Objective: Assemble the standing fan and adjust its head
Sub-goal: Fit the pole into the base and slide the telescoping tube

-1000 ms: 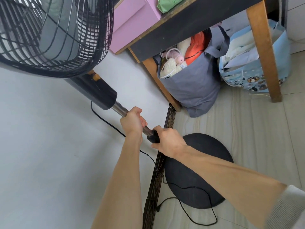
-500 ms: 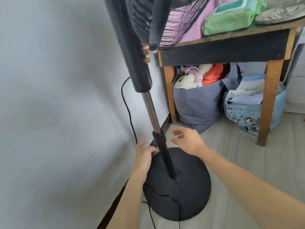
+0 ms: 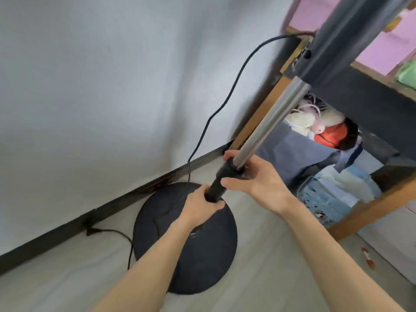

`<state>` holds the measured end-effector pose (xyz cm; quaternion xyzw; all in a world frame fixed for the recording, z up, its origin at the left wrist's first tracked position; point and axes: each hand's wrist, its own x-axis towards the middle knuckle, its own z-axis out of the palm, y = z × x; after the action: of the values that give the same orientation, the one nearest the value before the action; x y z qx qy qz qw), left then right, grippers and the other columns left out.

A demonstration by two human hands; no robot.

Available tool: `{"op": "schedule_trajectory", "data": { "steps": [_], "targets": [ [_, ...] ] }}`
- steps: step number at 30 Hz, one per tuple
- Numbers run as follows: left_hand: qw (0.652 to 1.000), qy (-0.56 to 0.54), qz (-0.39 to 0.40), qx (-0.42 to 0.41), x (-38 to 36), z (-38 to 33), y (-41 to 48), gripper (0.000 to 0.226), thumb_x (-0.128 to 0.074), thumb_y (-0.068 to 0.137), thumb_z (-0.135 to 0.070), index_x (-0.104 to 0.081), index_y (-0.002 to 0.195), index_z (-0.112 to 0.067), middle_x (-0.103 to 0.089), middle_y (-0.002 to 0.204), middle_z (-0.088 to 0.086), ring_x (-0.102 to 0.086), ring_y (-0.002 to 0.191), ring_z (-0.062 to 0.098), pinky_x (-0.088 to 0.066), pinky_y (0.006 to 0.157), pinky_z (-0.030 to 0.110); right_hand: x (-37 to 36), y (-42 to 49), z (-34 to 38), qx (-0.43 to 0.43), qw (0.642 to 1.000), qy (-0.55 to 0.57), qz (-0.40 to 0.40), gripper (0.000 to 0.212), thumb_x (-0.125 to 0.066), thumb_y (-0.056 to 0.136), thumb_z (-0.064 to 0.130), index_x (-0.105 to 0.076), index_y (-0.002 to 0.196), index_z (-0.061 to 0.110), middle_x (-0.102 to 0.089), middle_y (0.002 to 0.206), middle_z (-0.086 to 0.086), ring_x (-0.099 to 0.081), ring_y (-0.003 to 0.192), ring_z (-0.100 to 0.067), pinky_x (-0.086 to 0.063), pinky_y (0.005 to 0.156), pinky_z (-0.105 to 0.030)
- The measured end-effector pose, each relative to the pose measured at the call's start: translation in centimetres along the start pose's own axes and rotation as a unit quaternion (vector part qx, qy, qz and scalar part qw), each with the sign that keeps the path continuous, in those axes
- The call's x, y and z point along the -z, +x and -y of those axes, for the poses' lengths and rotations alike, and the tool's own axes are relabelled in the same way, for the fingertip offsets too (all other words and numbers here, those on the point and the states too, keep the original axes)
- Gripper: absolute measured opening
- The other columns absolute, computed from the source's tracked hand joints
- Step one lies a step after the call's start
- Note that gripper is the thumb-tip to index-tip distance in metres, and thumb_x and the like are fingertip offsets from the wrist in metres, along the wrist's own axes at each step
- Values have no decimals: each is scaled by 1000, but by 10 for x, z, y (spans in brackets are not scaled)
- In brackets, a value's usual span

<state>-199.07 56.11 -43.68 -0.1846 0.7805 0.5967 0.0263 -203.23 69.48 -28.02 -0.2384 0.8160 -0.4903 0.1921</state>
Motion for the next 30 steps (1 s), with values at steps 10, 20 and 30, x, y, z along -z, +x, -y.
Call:
{"op": "schedule_trajectory", "data": {
  "steps": [10, 20, 30],
  "targets": [
    [996, -15, -85, -9, -24, 7, 10, 13, -67, 82, -26, -55, 78, -29, -67, 68, -5, -64, 65, 16, -58, 63, 42, -74, 35, -12, -18, 938, 65, -341, 24, -81, 80, 16, -62, 68, 21, -66, 67, -1, -65, 67, -19, -60, 68, -36],
    [996, -49, -42, -67, -18, 6, 4, 22, -67, 77, -28, -59, 97, -28, -69, 79, -4, -65, 74, 16, -58, 73, 45, -29, 4, -16, -19, 993, -31, -113, 42, -86, 75, 8, -66, 111, 17, -73, 103, -1, -70, 94, -8, -55, 83, -19],
    [984, -64, -84, -146, -14, -27, 9, 14, -68, 82, -30, -57, 86, -22, -64, 69, -2, -60, 64, 17, -52, 59, 41, -10, 1, -12, 6, 998, -44, -51, 47, -79, 82, 6, -64, 125, 19, -74, 116, 4, -69, 111, -11, -54, 99, -36]
  ]
}}
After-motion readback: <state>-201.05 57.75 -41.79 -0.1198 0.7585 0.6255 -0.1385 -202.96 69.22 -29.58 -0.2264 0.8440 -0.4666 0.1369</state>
